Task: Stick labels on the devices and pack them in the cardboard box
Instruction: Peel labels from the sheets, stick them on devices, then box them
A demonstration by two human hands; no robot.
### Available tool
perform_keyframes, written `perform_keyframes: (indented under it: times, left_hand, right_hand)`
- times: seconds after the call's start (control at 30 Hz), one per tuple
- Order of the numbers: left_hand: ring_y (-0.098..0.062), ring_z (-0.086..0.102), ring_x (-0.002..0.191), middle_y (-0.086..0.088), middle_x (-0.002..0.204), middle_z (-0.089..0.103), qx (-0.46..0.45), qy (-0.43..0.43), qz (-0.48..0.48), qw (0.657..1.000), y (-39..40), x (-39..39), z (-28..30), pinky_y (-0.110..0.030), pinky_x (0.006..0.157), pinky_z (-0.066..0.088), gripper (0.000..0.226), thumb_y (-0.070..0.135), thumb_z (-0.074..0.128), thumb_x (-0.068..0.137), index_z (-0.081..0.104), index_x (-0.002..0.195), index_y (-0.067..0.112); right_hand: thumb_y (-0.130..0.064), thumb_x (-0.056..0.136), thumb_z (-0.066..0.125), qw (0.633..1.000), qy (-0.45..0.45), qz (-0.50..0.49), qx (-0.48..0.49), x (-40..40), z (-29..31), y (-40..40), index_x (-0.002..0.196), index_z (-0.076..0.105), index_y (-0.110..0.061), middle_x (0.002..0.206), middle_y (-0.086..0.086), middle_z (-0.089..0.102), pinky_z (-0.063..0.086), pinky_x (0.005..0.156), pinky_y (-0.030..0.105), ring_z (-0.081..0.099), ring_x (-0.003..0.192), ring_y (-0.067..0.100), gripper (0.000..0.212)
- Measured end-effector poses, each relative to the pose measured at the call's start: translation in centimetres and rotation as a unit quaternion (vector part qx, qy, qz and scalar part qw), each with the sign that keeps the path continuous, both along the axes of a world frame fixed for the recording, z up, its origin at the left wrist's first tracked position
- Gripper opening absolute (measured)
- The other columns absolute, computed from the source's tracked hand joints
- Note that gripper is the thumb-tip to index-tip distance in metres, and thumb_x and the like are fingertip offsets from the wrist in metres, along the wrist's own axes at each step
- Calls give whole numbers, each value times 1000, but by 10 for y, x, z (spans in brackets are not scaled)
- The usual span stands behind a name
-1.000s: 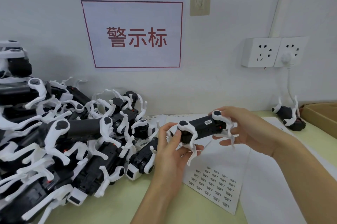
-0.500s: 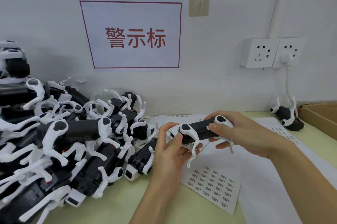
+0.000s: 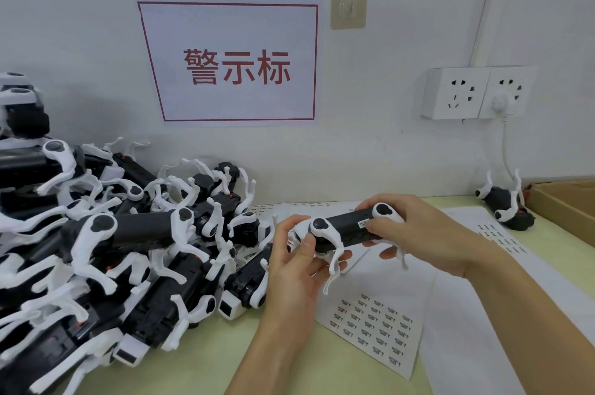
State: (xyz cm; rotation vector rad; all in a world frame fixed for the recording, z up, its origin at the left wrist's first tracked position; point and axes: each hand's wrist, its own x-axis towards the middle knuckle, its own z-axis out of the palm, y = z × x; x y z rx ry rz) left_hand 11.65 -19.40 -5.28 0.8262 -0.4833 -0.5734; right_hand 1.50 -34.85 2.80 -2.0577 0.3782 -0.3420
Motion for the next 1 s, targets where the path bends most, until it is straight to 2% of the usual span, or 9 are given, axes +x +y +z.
perform_keyframes:
  times: [0.13,0.2,0.3,0.53,0.63,0.7,0.83,0.93,1.0]
  left_hand:
    - [-43,72,84,-17,99,74,4,-5,5,1000,0,1,0,-37,69,60,18,26,61,85,65,102,30]
    - [-44,72,85,-17,100,74,2,-4,4,1000,0,1,0,-37,69,59,17,25,61,85,66,101,31]
    - [-45,71,86,-17,100,73,0,-2,0,1000,0,0,0,-36,69,59,17,23,61,86,66,100,30]
    - [-47,70,90,-16,103,73,2,-10,1,1000,1,-1,0,-38,71,58,21,22,61,88,62,108,26]
    - [-46,70,88,-17,101,72,5,-8,5,1000,0,-1,0,-37,71,58,24,23,61,87,60,111,25]
    - [-46,69,88,-17,101,72,5,-6,6,1000,0,-1,0,-37,71,58,26,23,61,87,59,113,24]
    - [-46,68,90,-16,101,72,3,-11,5,1000,1,-2,1,-38,73,58,23,23,62,87,61,110,25]
    - [-47,69,90,-17,101,72,2,-10,3,1000,2,-2,1,-37,73,58,25,23,61,88,59,113,24]
    - [-46,68,89,-17,100,72,1,-9,3,1000,2,-1,2,-36,71,58,27,23,62,87,59,114,23]
  right_hand:
    - [-11,96,51,1000,19,18,-6,-4,3,0,104,71,-29,98,-7,75,60,86,44,73,92,12,29]
    - [-16,96,55,1000,16,15,5,-4,4,1,104,71,-30,98,-8,75,60,87,45,73,91,11,23]
    - [-24,95,62,1000,5,-7,2,0,2,4,102,70,-30,95,-10,74,61,83,40,73,86,7,12]
    - [-23,93,61,1000,6,-14,-8,0,1,4,101,69,-30,96,-9,73,61,78,33,72,85,6,13]
    - [-26,87,66,999,5,-21,-31,5,-2,6,96,69,-32,90,-6,73,59,75,41,70,79,16,11]
    - [-29,84,68,999,11,-23,-39,7,-4,6,93,68,-34,85,-9,71,59,74,44,67,70,17,11]
    - [-25,88,64,1000,-7,-13,-24,4,-4,1,94,69,-34,92,-7,73,59,73,36,71,82,11,12]
    - [-27,85,67,999,-5,-12,-42,4,-5,2,95,69,-33,89,-6,72,58,79,42,69,86,22,11]
    - [-27,86,66,999,-11,-11,-34,4,-6,2,95,69,-32,90,-8,72,59,77,40,70,83,18,11]
